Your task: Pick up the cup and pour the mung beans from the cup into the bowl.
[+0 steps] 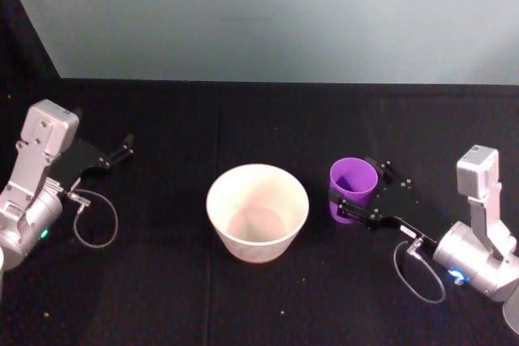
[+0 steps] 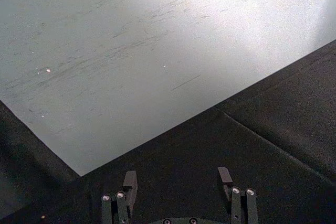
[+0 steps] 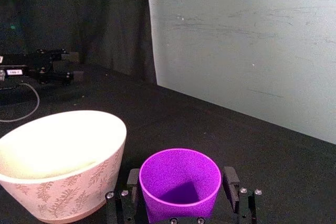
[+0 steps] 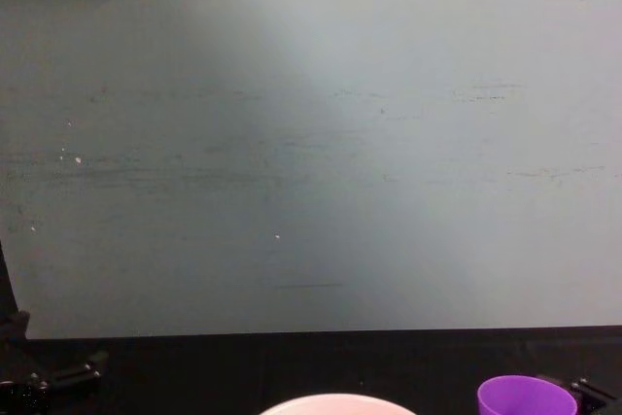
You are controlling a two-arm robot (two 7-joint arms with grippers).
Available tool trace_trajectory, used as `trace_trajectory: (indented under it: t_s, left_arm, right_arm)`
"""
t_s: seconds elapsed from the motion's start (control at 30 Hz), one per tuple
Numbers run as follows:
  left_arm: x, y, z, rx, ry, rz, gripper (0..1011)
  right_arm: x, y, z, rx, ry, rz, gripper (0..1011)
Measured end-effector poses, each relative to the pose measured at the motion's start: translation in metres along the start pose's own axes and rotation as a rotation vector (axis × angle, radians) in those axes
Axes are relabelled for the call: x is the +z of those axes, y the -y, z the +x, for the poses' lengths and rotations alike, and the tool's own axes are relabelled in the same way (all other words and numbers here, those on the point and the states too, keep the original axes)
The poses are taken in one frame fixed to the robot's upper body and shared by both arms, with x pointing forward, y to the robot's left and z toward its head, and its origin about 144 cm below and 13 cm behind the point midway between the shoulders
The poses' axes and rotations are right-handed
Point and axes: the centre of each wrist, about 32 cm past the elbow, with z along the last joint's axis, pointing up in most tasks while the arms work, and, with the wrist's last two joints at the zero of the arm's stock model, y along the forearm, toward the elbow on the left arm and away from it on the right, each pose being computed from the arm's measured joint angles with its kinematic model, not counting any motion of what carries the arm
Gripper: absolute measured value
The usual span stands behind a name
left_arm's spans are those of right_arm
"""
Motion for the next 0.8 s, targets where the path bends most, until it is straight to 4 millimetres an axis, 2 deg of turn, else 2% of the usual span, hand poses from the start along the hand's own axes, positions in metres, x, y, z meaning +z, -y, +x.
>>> trace_trajectory:
  t_s: [0.37, 0.8]
  left_arm:
    - [0.0000, 0.0000, 0.0000, 0.000, 0.000, 0.000, 1000]
    - [0.0000, 0.0000, 0.0000, 0.000, 0.000, 0.000, 1000]
  right_arm:
    - [0.0023, -0.0086, -0.0003, 0.012, 0.002, -0.006, 1002]
    - [0.0026, -0.0098, -0.0004, 0.015, 0.004, -0.009, 1002]
